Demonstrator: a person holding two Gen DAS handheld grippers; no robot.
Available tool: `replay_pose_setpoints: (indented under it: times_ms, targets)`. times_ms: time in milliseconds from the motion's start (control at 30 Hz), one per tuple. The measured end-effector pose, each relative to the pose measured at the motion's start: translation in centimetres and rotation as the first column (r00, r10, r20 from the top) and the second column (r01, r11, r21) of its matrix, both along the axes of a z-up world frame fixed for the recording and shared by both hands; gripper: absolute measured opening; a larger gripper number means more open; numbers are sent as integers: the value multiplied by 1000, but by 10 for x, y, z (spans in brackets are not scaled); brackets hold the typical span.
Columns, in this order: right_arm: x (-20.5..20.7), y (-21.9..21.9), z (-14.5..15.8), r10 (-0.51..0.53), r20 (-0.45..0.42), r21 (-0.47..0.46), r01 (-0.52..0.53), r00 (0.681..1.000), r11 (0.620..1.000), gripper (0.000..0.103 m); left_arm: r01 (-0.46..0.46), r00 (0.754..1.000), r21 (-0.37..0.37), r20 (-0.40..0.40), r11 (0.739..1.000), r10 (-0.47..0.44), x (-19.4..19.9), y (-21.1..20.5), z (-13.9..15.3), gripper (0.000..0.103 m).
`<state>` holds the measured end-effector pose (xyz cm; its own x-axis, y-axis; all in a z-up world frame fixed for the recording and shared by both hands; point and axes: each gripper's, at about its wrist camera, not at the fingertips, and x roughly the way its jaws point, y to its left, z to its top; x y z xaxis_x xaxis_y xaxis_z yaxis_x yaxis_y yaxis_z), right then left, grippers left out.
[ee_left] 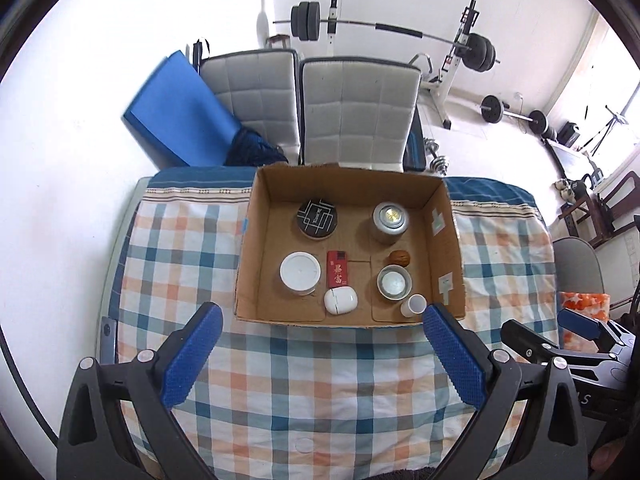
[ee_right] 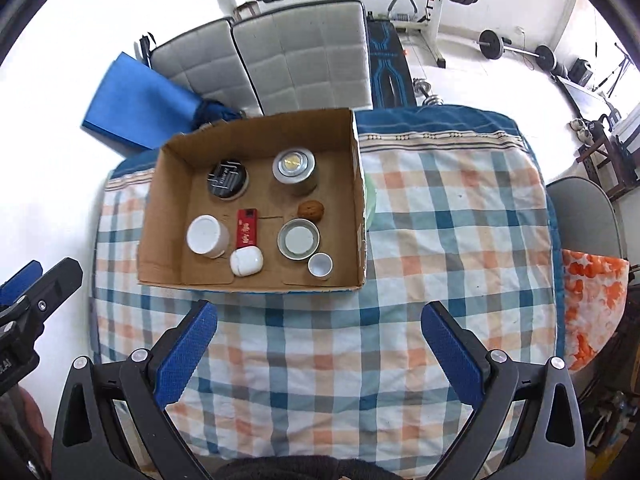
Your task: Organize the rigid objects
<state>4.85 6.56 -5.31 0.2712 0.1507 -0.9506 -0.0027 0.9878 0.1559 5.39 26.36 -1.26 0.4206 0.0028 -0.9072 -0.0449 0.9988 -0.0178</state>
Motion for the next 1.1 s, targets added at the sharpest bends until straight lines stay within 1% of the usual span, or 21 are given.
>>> replay_pose_setpoints:
  times_ms: [167,300,467,567,633,867,1000,1100]
  targets:
    - [-28,-6,33,4,51,8,-4,999,1000,103,-14,999,4,32,1000,14,-26,-3,22,103]
    - [-50,-10,56,4,82,8,-4,997,1000,103,-9,999,6,35,1000,8,-42,-5,34,103]
    - [-74,-15,84,4,124,1,-4,992,1000,103,-10,999,-16,41,1000,10,-62,-5,49,103]
    - [-86,-18,96,4,137,12,-5,991,1000,103,-18,998,-35,62,999,20,-73,-5,59,103]
    - [-92,-18,103,4,154,2,-4,988,1000,103,-21,997,-41,74,999,24,-78,-6,65,103]
    - [-95,-18,117,0,195,-26,5,981,1000,103,-14,994,-19,109,1000,16,-82,-10,76,103]
    - [-91,-19,118,-7,204,-33,15,979,999,103,-10,993,-7,118,1000,10,-81,-13,77,103]
    - [-89,-18,121,-3,223,-56,16,975,998,103,-11,993,3,118,1000,11,-79,-13,75,103]
